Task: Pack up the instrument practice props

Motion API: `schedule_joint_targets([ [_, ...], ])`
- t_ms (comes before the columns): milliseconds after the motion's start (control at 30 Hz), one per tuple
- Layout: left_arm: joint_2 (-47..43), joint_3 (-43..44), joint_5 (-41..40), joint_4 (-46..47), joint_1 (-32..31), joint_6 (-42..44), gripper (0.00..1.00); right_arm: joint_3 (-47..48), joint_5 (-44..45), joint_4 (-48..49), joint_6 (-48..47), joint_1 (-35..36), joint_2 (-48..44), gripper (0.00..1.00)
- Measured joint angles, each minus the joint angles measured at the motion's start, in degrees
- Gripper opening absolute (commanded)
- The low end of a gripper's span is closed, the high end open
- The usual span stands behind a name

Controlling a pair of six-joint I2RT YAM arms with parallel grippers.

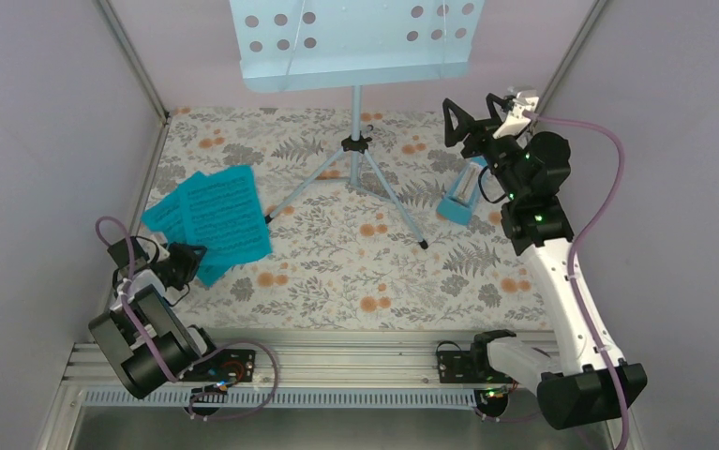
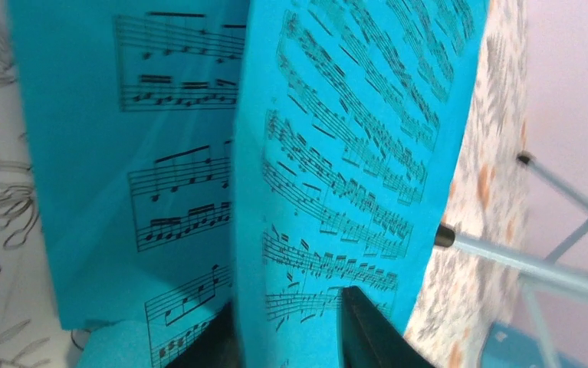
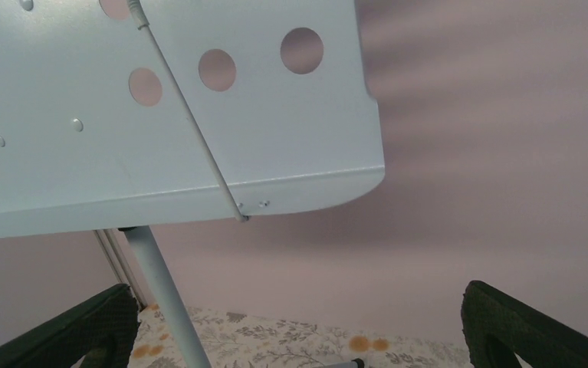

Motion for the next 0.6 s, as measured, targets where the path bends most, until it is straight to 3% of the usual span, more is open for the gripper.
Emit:
schedule_joint_targets([
  [200,-0.09,0.76,1.79,-0.31,0.2,1.33,0.85,-3.04,1.66,-1.29,0.46,0.0,-1.68,1.0],
  [300,-2.38,3.37,0.87,-3.08,0.24,2.69,0.99,-7.02,2.51,-1.9,1.99,0.0,-2.4,1.0],
  [467,-7.28,10.25,-4.5,-7.41,0.24,5.33,1.0,-14.43,-0.42,-1.99,5.09,0.0,-1.38,1.0],
  [600,-12.35,10.93,-9.94,-9.05,0.24,5.88,1.0,-18.43,-6.78,-0.61,8.09,0.0,3.17,1.0],
])
